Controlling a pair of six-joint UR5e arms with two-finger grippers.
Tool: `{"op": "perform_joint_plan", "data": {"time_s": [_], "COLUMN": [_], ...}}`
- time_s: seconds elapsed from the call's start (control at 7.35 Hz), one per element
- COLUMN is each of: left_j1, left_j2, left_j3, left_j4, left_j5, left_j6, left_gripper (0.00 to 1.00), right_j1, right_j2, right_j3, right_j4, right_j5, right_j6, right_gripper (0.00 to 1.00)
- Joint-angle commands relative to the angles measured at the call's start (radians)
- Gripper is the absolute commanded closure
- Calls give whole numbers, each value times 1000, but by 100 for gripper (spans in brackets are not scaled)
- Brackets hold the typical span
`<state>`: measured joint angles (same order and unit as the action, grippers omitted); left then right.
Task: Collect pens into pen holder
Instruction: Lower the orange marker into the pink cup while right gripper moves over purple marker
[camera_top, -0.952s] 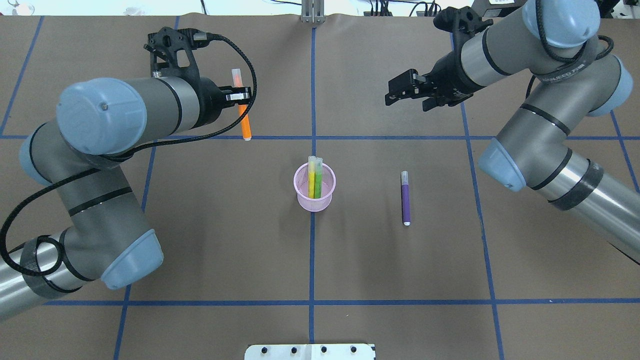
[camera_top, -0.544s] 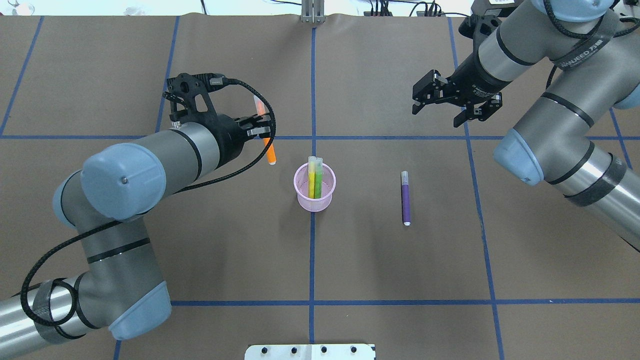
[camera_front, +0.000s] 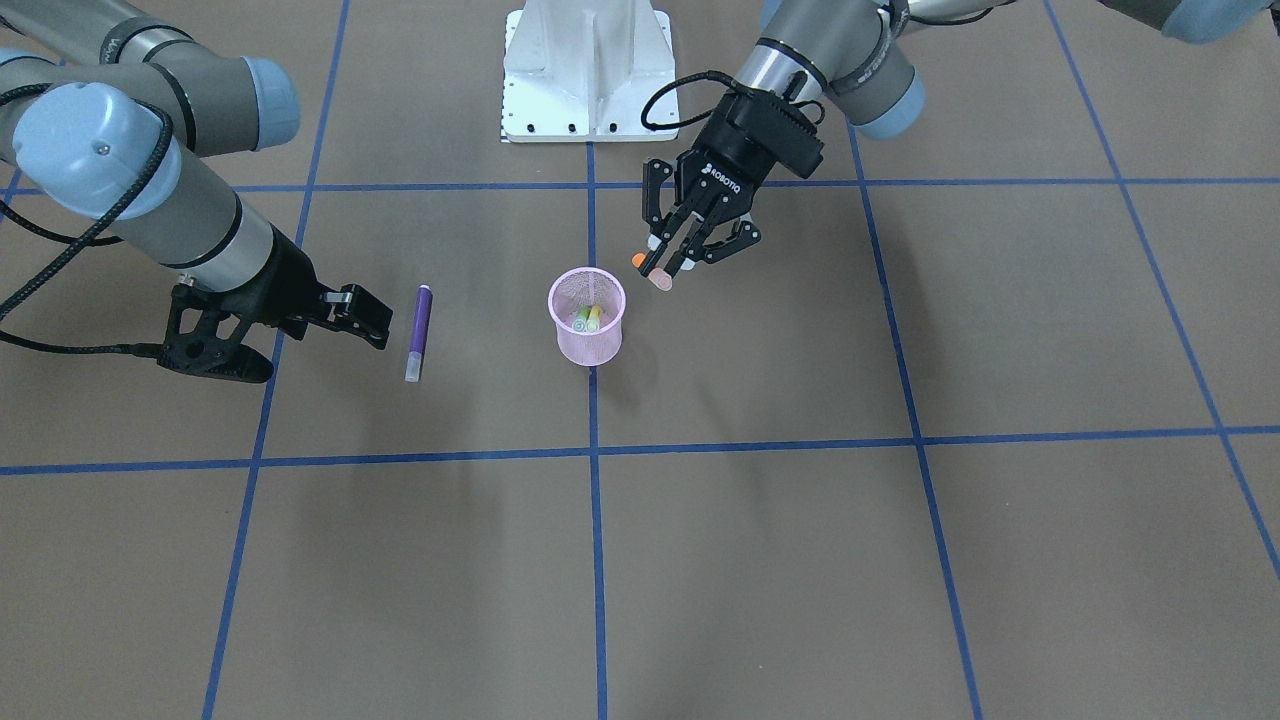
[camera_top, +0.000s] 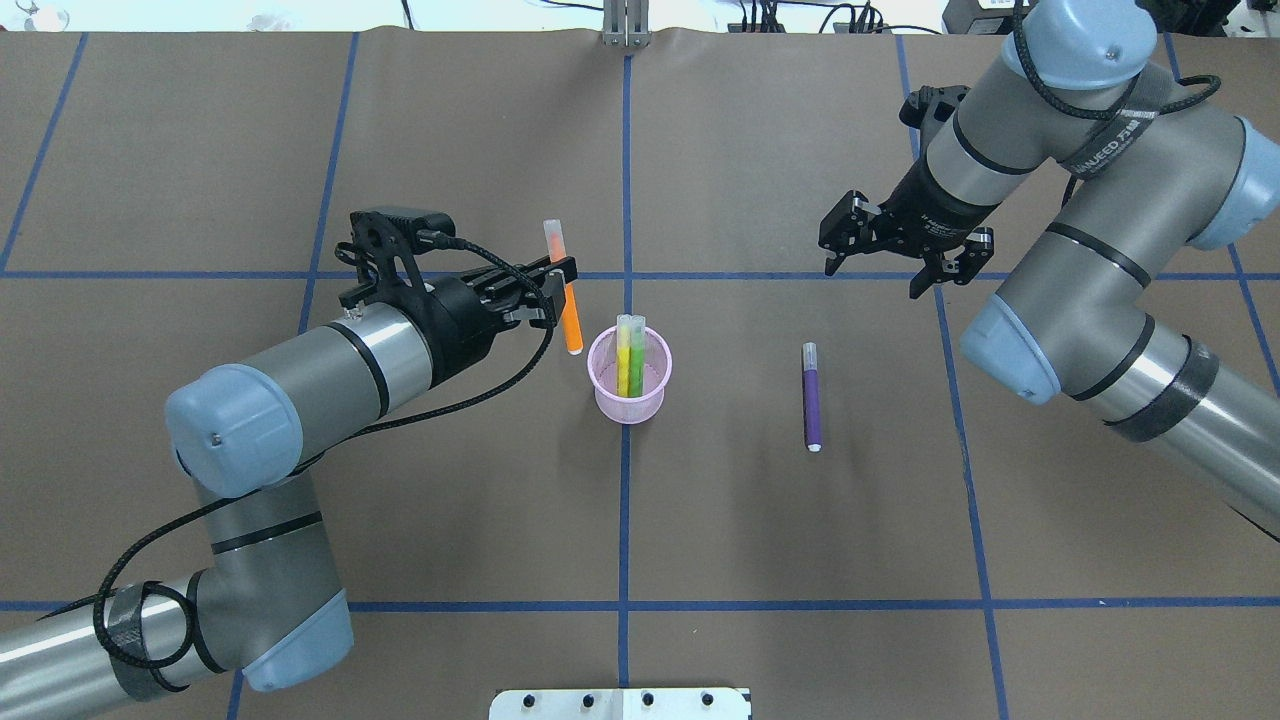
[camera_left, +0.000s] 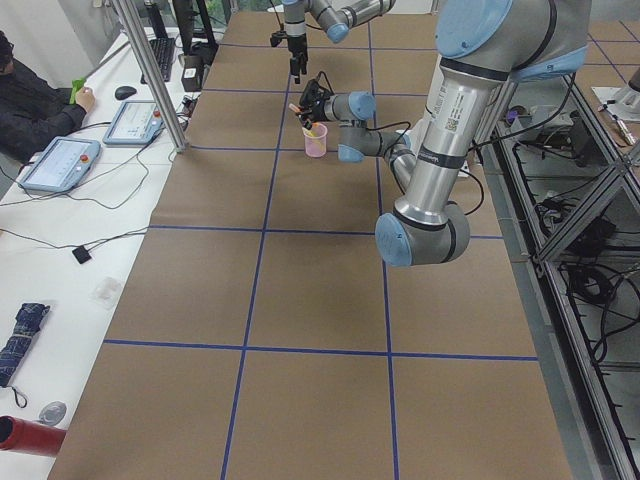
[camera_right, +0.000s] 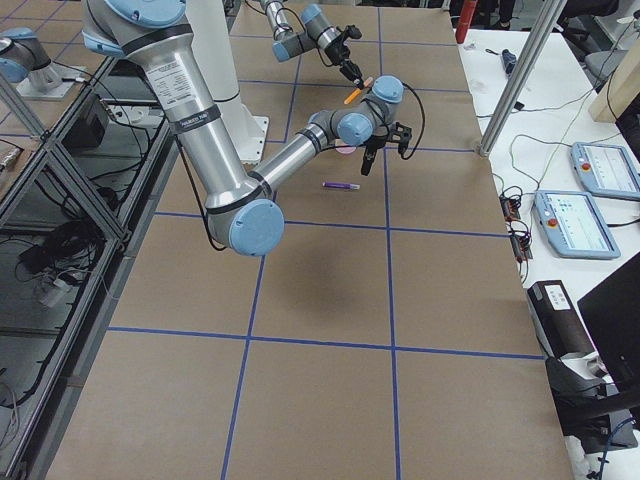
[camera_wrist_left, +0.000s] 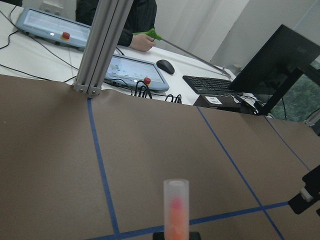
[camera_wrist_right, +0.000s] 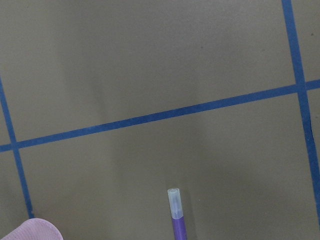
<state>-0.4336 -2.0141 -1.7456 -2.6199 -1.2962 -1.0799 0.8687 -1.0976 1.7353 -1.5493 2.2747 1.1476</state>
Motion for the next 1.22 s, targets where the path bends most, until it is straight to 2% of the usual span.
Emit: {"op": "perform_joint_plan", "data": {"time_s": [0.0, 0.14, 0.41, 0.54, 0.68, 0.95, 1.09], "left_j1": [13, 15, 15, 15, 15, 15, 15], "left_j2": [-14, -43, -58, -60, -81, -83, -86], "left_j3": [44, 63, 78, 78, 78, 78, 77], "left_j4": [-72, -71, -72, -72, -72, -69, -68], "left_j5": [1, 3, 1, 0, -5, -6, -8], "left_j6": [9, 8, 6, 5, 6, 6, 6], "left_gripper": [100, 100, 100, 100, 100, 100, 100], "right_j1": [-26, -52, -108, -143, -158, -194, -203], "right_j2": [4, 10, 45, 44, 45, -11, -13], "right_j3": [-5, -5, -60, -72, -77, -82, -89], "right_j4": [-5, -3, 6, 21, 23, 130, 147], "right_j5": [-15, -80, -119, -180, -198, -228, -234], "right_j6": [0, 0, 15, 12, 2, -2, 0], "right_gripper": [1, 1, 1, 1, 2, 2, 2]}}
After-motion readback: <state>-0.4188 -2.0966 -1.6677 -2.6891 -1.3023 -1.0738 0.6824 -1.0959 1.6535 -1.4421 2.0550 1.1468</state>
